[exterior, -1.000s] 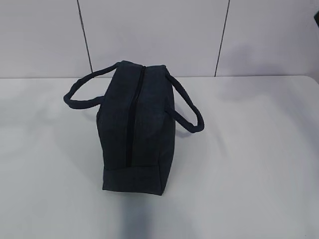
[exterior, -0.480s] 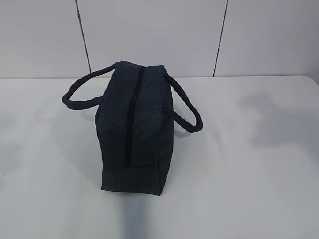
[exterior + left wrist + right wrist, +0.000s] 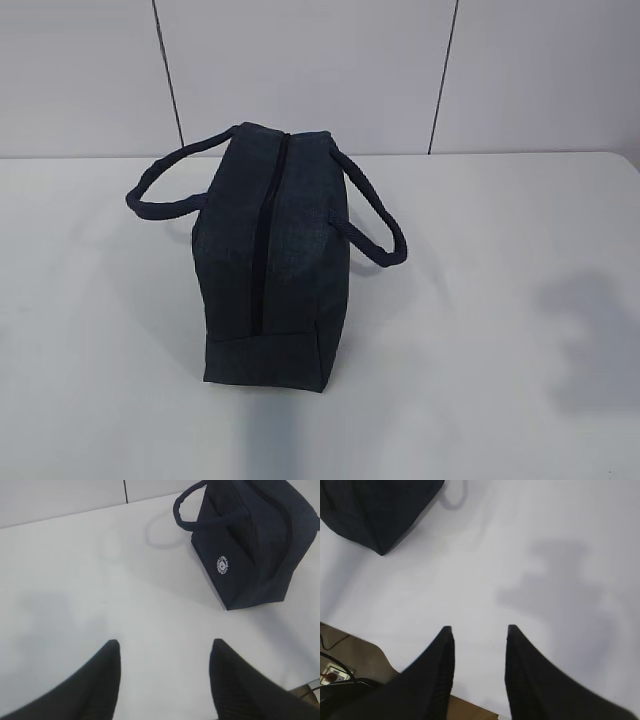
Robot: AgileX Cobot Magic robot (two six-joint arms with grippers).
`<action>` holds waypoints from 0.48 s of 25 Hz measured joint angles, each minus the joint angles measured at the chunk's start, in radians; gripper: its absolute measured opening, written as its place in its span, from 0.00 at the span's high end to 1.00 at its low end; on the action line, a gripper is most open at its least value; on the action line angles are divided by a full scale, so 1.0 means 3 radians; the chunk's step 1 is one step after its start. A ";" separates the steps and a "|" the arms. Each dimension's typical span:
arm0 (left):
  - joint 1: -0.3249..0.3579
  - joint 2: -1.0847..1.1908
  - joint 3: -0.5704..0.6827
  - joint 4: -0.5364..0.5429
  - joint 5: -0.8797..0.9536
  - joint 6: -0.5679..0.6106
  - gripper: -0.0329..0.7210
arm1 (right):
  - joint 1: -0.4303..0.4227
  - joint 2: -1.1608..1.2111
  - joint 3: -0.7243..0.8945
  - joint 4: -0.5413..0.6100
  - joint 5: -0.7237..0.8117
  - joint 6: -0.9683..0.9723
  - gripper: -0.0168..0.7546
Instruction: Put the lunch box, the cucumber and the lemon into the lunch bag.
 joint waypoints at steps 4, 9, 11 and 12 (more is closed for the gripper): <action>0.0000 -0.0385 0.0345 -0.0028 -0.0211 -0.0007 0.41 | 0.0000 -0.0530 0.0254 0.0000 0.0009 0.0045 0.66; 0.0000 -0.0718 0.0705 -0.0074 -0.0346 -0.0007 0.41 | 0.0000 -0.1046 0.0387 -0.0055 0.0026 0.0112 0.66; 0.0000 -0.0781 0.0738 -0.0074 -0.0422 -0.0007 0.41 | 0.0000 -0.1173 0.0444 -0.0108 -0.0023 0.0126 0.66; 0.0000 -0.0811 0.0743 -0.0074 -0.0458 -0.0007 0.41 | 0.0000 -0.1230 0.0478 -0.0154 -0.0049 0.0131 0.66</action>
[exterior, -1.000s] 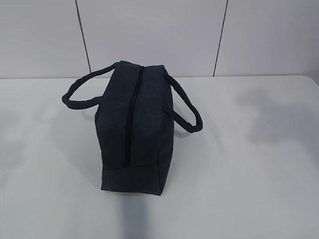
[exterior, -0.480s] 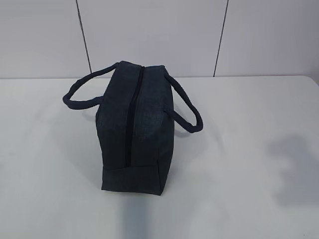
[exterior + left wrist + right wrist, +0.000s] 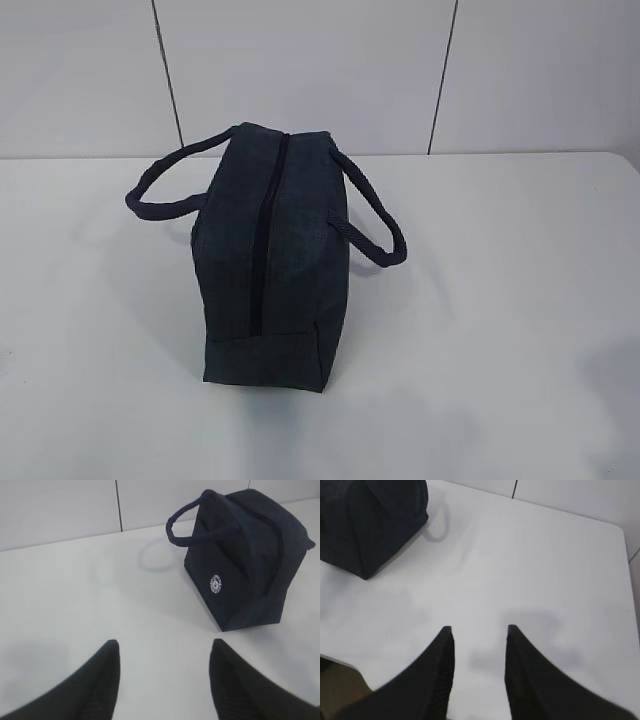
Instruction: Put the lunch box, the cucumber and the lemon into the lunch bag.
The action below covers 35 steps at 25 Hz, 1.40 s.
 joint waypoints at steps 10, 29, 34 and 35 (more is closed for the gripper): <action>0.0000 -0.0053 0.0002 0.0000 -0.0067 -0.0027 0.41 | 0.0000 -0.0144 0.0394 -0.0221 -0.0075 0.0202 0.66; 0.0000 -0.0090 0.0047 0.0322 0.0361 -0.0001 0.50 | 0.0000 -0.0144 0.0394 -0.0241 -0.0106 0.0231 0.66; 0.0000 -0.0090 0.0062 0.0315 0.0368 -0.0007 0.51 | 0.0000 -0.0144 0.0394 -0.0241 -0.0106 0.0246 0.66; 0.0000 -0.0090 0.0062 0.0308 0.0368 -0.0007 0.51 | 0.0000 -0.0144 0.0394 -0.0241 -0.0111 0.0246 0.66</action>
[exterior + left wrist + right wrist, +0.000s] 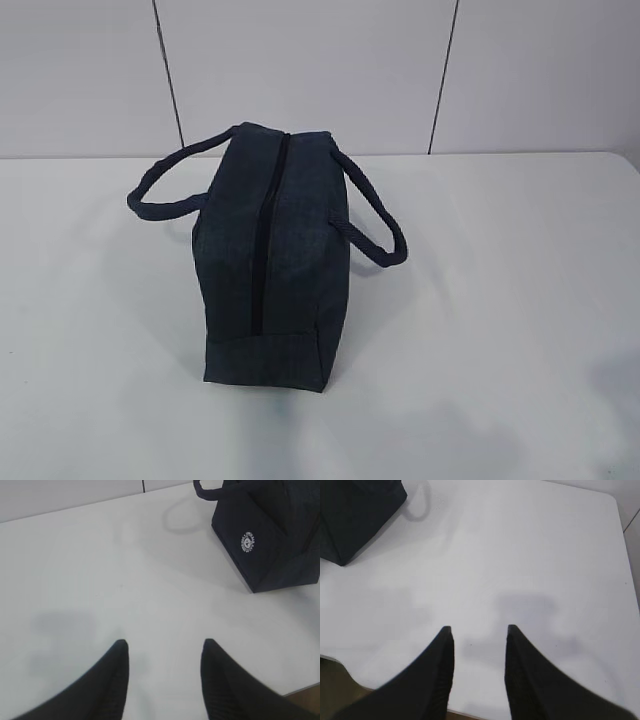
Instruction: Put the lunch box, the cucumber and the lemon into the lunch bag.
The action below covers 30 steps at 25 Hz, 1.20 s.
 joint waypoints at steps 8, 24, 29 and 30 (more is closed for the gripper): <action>0.0000 0.0000 0.0005 -0.0013 0.0005 0.0000 0.52 | 0.0000 0.0000 0.0000 0.0000 0.0000 0.0000 0.66; 0.0882 0.0000 0.0005 -0.0019 0.0005 0.0000 0.54 | -0.0414 0.0000 0.0000 0.0000 -0.0002 0.0000 0.66; 0.0914 0.0000 0.0005 -0.0014 0.0005 -0.0006 0.54 | -0.0414 0.0000 0.0000 0.0000 -0.0002 0.0000 0.66; 0.0914 0.0000 0.0005 -0.0014 0.0005 -0.0006 0.54 | -0.0414 0.0000 0.0000 0.0000 -0.0002 0.0000 0.66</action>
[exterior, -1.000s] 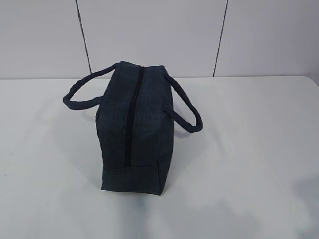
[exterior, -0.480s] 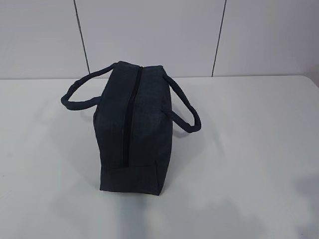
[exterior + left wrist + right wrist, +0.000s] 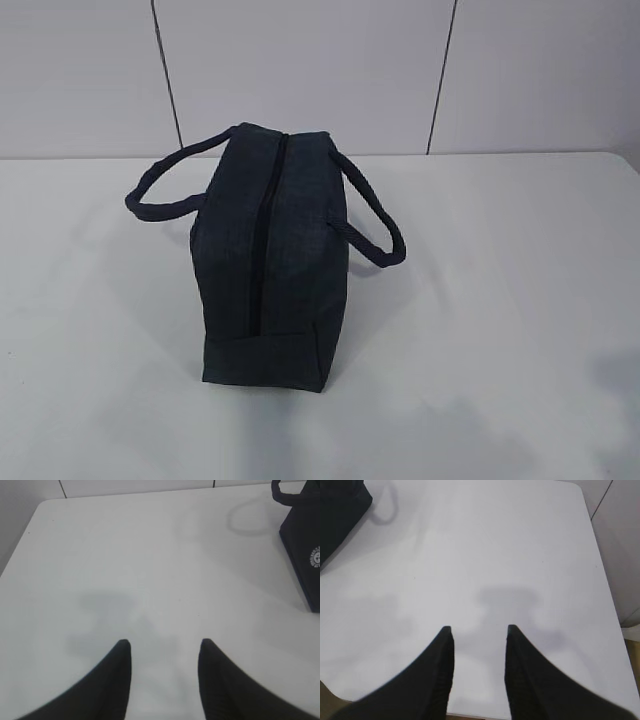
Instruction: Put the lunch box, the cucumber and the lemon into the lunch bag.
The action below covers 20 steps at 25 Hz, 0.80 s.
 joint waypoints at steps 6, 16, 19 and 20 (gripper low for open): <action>0.0000 0.0000 0.0000 -0.0006 0.0000 0.0000 0.54 | 0.0000 0.0000 0.0000 0.0000 -0.0005 0.0000 0.66; 0.0000 0.0000 0.0000 -0.0006 0.0000 0.0000 0.55 | 0.0000 0.0000 0.0000 0.0000 -0.0005 0.0000 0.66; 0.0000 0.0000 0.0000 -0.0006 0.0000 0.0000 0.56 | 0.0000 0.0000 0.0000 0.0000 -0.0005 0.0000 0.66; 0.0000 0.0000 0.0000 -0.0006 0.0000 0.0000 0.56 | 0.0000 0.0000 0.0000 0.0000 -0.0005 0.0007 0.66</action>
